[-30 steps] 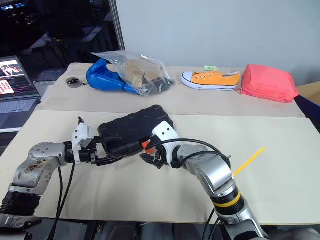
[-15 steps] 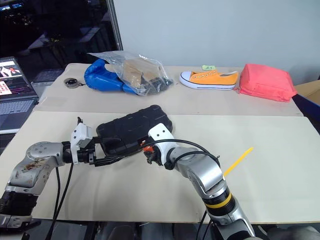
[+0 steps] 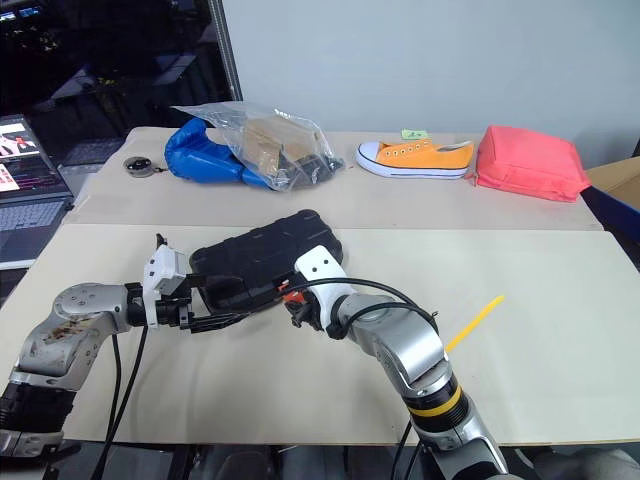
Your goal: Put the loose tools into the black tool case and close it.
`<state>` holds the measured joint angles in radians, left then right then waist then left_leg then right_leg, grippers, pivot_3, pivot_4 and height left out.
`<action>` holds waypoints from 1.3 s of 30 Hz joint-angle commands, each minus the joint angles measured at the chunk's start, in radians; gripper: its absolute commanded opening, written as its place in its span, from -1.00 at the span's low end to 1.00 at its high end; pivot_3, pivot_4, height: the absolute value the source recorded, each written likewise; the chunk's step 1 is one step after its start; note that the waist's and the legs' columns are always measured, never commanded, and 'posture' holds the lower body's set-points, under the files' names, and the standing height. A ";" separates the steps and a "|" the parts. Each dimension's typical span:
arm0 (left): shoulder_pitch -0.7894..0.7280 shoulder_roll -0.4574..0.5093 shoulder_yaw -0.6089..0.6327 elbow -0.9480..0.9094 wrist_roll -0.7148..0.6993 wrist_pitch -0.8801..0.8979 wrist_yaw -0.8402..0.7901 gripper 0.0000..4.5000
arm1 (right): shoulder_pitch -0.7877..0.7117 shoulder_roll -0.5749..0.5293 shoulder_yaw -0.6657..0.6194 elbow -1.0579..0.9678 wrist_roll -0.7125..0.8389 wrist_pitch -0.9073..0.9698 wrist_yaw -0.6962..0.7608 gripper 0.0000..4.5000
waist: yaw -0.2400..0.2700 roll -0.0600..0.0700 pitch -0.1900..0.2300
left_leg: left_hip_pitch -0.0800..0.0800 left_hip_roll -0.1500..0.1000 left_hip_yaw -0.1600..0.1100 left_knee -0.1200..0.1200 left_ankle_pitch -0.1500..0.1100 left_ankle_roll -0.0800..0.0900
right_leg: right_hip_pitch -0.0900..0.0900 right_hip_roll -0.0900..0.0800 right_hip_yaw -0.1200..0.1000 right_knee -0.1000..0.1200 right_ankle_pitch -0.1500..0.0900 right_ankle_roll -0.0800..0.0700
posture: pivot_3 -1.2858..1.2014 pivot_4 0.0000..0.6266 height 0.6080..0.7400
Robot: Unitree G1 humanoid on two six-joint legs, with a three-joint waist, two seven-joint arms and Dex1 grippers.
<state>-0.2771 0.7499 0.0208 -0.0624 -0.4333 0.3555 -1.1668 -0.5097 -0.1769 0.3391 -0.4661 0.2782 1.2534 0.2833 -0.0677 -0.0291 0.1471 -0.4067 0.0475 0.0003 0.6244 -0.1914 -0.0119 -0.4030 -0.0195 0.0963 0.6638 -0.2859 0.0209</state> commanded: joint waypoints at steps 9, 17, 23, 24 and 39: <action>-0.008 -0.009 -0.022 -0.008 0.004 0.031 0.005 0.74 | -0.023 0.040 0.011 0.112 -0.034 -0.204 0.003 -0.48 | -0.004 0.000 0.000 | 0.000 0.000 0.000 0.000 0.000 0.000 | 0.000 0.000 0.000 0.000 0.000 0.000 | 0.03 -0.52 1.00; -0.001 -0.017 -0.024 -0.024 0.003 0.040 0.019 0.74 | -0.015 0.029 0.021 0.240 -0.066 -0.325 0.060 -0.48 | -0.003 0.000 0.000 | 0.003 0.002 -0.001 0.000 0.001 0.001 | 0.001 0.002 0.000 0.000 0.002 0.001 | 0.03 -0.52 1.00; -0.007 -0.031 -0.016 -0.008 0.004 0.047 0.036 0.74 | 0.037 -0.065 0.015 0.111 -0.042 -0.307 0.131 0.36 | 0.003 0.000 0.000 | 0.002 0.002 -0.001 0.000 0.001 0.001 | 0.001 0.003 0.000 0.000 0.002 0.001 | 0.03 -0.52 1.00; -0.010 -0.033 -0.014 -0.002 0.004 0.047 0.038 0.74 | 0.045 -0.084 0.010 0.089 -0.038 -0.300 0.142 0.36 | 0.005 0.000 0.000 | 0.001 0.002 -0.001 0.000 0.001 0.001 | 0.000 0.003 0.000 -0.001 0.002 0.001 | 0.03 -0.52 1.00; -0.046 -0.039 -0.026 -0.017 0.012 0.094 0.082 0.74 | -0.050 0.041 -0.006 0.307 -0.065 -0.330 0.088 -0.96 | -0.001 0.000 0.000 | 0.001 0.002 -0.001 0.000 0.001 0.001 | 0.000 0.003 0.001 -0.001 0.002 0.001 | 0.03 -0.52 1.00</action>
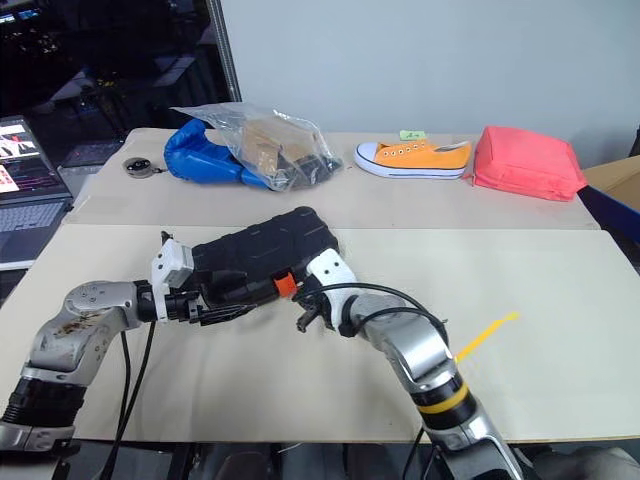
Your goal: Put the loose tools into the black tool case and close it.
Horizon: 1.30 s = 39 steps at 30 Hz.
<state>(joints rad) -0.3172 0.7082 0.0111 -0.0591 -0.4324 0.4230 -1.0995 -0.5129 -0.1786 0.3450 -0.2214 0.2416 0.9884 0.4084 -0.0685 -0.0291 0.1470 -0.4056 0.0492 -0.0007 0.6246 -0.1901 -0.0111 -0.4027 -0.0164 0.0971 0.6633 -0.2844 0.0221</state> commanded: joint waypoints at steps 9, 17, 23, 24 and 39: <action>0.016 0.001 -0.014 -0.018 0.015 0.020 0.027 0.74 | -0.045 0.052 -0.028 0.092 -0.041 -0.164 -0.006 -0.96 | 0.000 0.000 0.000 | -0.001 0.000 0.000 0.000 0.000 0.000 | -0.001 0.000 0.000 0.000 0.001 -0.001 | 0.03 -0.52 1.00; 0.037 -0.007 -0.013 0.008 0.021 -0.015 0.031 0.74 | 0.072 -0.061 -0.061 -0.096 0.046 -0.180 0.133 -0.96 | 0.000 0.000 0.000 | -0.001 0.000 0.000 -0.001 0.000 0.000 | 0.000 0.000 0.000 -0.001 0.000 0.000 | 0.03 -0.52 1.00; 0.042 -0.010 -0.015 0.041 0.027 -0.045 0.022 0.74 | 0.058 -0.015 -0.093 -0.038 0.024 -0.294 0.101 -0.96 | -0.001 0.000 0.000 | 0.001 0.000 0.000 -0.001 0.000 0.000 | 0.000 0.000 0.000 0.000 0.000 0.000 | 0.03 -0.52 1.00; 0.041 -0.009 -0.015 0.045 0.027 -0.048 0.021 0.74 | 0.046 0.003 -0.094 -0.017 0.017 -0.307 0.087 -0.96 | -0.002 0.000 0.000 | 0.001 0.000 0.000 -0.001 0.000 0.000 | 0.001 0.000 0.000 0.000 0.000 0.000 | 0.03 -0.52 1.00; 0.044 -0.003 -0.007 0.063 0.029 -0.070 0.023 0.74 | 0.072 0.074 -0.011 0.159 -0.109 -0.450 0.039 -0.96 | -0.002 0.001 -0.001 | 0.003 0.001 0.000 -0.001 0.000 0.000 | 0.001 0.001 0.000 0.001 0.001 -0.001 | 0.03 -0.52 1.00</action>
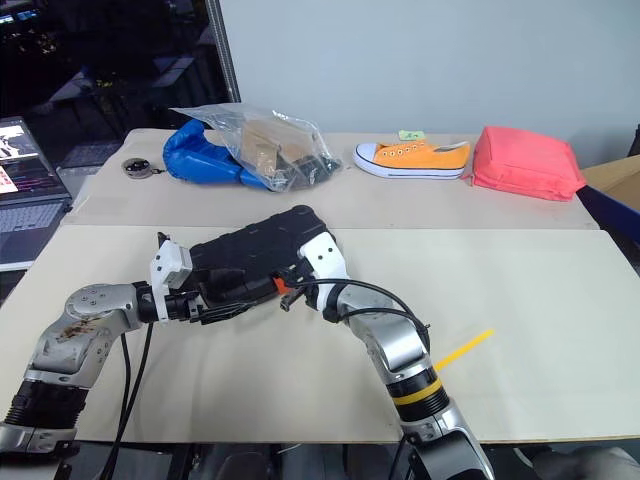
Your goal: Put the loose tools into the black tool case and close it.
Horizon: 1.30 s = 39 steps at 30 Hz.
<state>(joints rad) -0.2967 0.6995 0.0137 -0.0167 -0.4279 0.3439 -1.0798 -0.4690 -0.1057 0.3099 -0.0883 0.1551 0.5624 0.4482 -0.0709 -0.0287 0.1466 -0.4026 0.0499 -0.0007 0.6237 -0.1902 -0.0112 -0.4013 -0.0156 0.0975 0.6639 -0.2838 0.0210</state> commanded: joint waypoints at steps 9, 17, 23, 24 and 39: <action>0.024 0.004 -0.011 0.018 0.025 0.014 0.008 0.74 | 0.053 0.010 0.055 0.108 -0.081 -0.111 -0.004 -0.96 | -0.003 0.000 0.000 | 0.009 0.000 0.000 0.000 0.000 0.000 | 0.009 0.000 0.001 -0.001 0.000 0.000 | 0.03 -0.52 1.00; 0.020 -0.001 -0.019 0.032 0.035 0.009 0.006 0.74 | 0.015 0.031 0.058 0.235 -0.123 -0.183 -0.006 -0.96 | -0.006 0.000 -0.002 | 0.016 0.001 0.000 -0.002 0.000 0.000 | 0.014 0.001 0.002 -0.001 -0.001 -0.001 | 0.03 -0.52 1.00; 0.022 -0.007 -0.017 0.036 0.042 0.006 0.005 0.74 | 0.003 0.031 0.057 0.262 -0.140 -0.211 0.007 -0.96 | -0.016 0.000 -0.002 | 0.020 0.000 0.000 -0.006 0.000 0.000 | 0.014 0.001 0.003 0.000 0.002 -0.005 | 0.03 -0.52 1.00; 0.023 -0.008 -0.017 0.036 0.042 0.005 0.004 0.74 | 0.007 0.027 0.063 0.263 -0.144 -0.217 0.010 -0.96 | -0.016 0.000 -0.003 | 0.021 0.000 0.000 -0.008 0.000 0.000 | 0.014 0.001 0.003 0.000 0.002 -0.005 | 0.03 -0.52 1.00; 0.028 -0.057 0.069 -0.042 -0.028 0.017 0.064 0.74 | 0.081 -0.032 -0.098 -0.051 0.051 -0.324 0.153 -0.96 | -0.008 0.001 -0.003 | 0.016 0.001 -0.002 -0.016 0.000 0.000 | 0.011 0.003 0.002 -0.007 0.002 -0.005 | 0.03 -0.52 1.00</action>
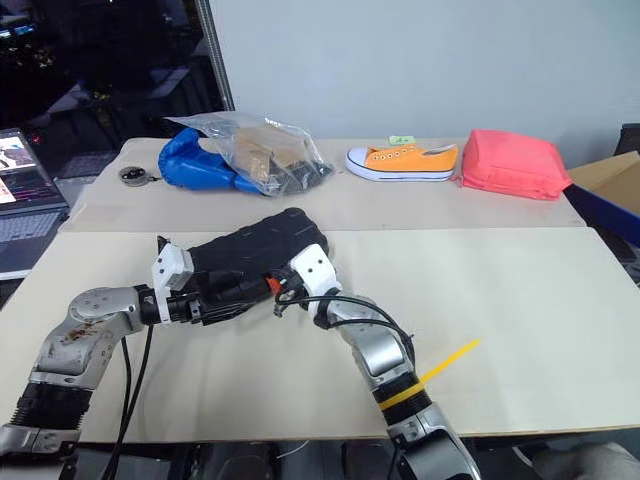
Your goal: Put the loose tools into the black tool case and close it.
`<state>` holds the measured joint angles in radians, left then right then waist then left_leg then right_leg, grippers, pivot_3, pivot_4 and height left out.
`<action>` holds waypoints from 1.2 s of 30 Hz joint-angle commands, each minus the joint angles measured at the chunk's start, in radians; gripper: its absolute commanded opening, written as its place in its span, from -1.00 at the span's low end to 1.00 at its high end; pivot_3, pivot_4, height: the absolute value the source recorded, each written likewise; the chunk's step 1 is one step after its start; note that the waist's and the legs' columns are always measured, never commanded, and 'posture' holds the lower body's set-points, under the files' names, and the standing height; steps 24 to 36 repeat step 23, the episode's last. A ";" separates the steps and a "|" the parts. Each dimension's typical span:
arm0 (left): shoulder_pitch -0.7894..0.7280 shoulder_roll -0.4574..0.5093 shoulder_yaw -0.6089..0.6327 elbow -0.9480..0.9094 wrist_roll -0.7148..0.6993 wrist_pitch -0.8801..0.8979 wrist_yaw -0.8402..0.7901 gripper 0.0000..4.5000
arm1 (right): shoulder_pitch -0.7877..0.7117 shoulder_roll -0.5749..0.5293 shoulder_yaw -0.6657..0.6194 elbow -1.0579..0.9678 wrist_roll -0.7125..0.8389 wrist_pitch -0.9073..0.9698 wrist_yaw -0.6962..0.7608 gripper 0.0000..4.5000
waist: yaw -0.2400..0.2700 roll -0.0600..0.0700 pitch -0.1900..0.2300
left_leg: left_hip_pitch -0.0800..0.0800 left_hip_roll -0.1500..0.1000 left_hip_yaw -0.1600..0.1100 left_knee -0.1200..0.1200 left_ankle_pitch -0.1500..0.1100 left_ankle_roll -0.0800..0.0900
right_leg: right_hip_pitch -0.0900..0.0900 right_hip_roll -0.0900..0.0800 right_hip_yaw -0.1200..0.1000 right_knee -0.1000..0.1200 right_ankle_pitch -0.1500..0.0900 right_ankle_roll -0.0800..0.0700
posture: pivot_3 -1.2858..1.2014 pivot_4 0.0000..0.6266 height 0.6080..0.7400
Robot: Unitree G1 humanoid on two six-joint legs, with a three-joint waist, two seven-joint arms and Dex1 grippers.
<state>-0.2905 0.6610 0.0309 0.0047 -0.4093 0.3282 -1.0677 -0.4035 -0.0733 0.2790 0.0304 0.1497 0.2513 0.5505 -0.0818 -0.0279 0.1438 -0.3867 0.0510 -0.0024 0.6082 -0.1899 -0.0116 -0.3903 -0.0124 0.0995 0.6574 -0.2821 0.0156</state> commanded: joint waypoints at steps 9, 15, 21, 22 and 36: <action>0.319 0.038 0.320 -0.512 -0.338 0.279 0.154 1.00 | 0.297 -0.510 -0.295 -0.495 0.252 0.097 0.325 0.24 | 0.023 0.000 0.000 | -0.023 -0.001 0.001 0.000 -0.007 -0.002 | -0.015 -0.004 0.000 -0.010 0.000 0.000 | 0.03 -0.52 1.00; 0.581 0.065 0.500 -0.615 -0.365 0.286 0.153 1.00 | 0.515 -0.687 -0.528 -0.510 0.339 0.067 0.451 1.00 | 0.027 -0.001 0.001 | -0.019 -0.004 0.003 0.002 -0.010 -0.001 | -0.010 -0.010 -0.001 -0.012 -0.003 0.002 | 0.03 -0.52 1.00; 0.704 0.052 0.544 -0.617 -0.346 0.242 0.134 1.00 | 0.603 -0.702 -0.624 -0.514 0.352 0.048 0.461 1.00 | 0.037 -0.003 0.005 | -0.003 -0.003 0.006 0.004 -0.010 -0.001 | 0.003 -0.012 0.000 -0.013 -0.011 -0.001 | 0.03 -0.52 1.00; 0.707 0.052 0.545 -0.611 -0.350 0.239 0.131 1.00 | 0.608 -0.700 -0.626 -0.517 0.351 0.049 0.456 1.00 | 0.038 -0.003 0.005 | -0.003 -0.003 0.006 0.004 -0.010 -0.001 | 0.003 -0.012 0.000 -0.013 -0.011 -0.001 | 0.03 -0.52 1.00; 0.710 0.055 0.545 -0.607 -0.362 0.246 0.128 1.00 | 0.612 -0.697 -0.629 -0.517 0.353 0.048 0.453 1.00 | 0.038 -0.003 0.005 | -0.003 -0.003 0.006 0.004 -0.010 -0.001 | 0.003 -0.012 0.000 -0.013 -0.011 -0.001 | 0.03 -0.52 1.00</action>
